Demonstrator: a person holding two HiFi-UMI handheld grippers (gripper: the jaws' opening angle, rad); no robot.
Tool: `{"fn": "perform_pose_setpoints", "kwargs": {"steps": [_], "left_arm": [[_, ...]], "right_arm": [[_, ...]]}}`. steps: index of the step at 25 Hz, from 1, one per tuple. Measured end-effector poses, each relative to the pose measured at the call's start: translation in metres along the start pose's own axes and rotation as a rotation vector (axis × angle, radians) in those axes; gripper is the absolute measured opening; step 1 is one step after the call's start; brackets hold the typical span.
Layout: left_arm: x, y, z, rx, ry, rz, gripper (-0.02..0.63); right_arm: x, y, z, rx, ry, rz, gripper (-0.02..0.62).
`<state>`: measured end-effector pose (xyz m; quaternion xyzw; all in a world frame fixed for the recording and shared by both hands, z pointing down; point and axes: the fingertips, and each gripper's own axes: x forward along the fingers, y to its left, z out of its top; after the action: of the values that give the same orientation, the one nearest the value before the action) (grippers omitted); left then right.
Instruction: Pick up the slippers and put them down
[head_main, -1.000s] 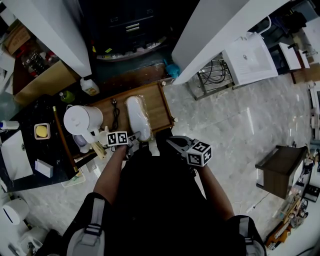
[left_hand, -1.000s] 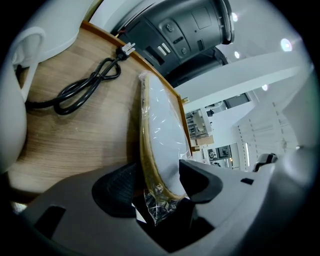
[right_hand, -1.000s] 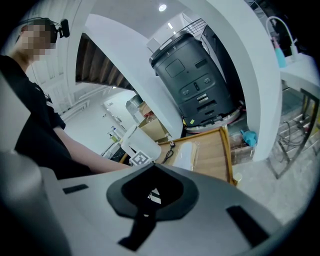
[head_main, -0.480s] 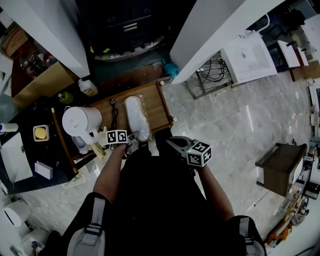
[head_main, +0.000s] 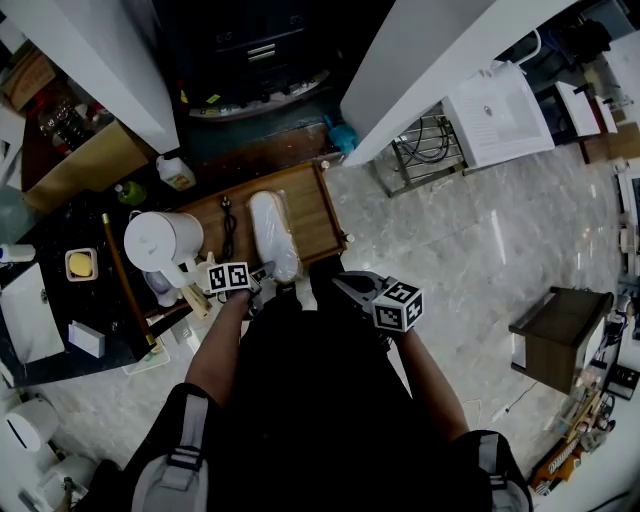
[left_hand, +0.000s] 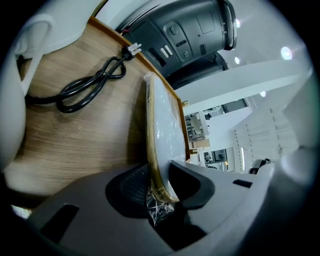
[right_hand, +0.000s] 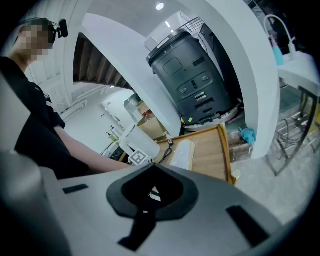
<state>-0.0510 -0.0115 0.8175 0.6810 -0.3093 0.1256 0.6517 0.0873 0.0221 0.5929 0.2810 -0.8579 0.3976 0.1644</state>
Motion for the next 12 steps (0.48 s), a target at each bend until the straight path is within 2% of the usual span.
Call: {"fn": "perform_pose_setpoints", "kwargs": {"steps": [12], "left_arm": [[-0.006, -0.019, 0.005, 0.011, -0.022, -0.089, 0.089]], "right_arm": [[0.01, 0.005, 0.003, -0.007, 0.009, 0.02, 0.008]]}}
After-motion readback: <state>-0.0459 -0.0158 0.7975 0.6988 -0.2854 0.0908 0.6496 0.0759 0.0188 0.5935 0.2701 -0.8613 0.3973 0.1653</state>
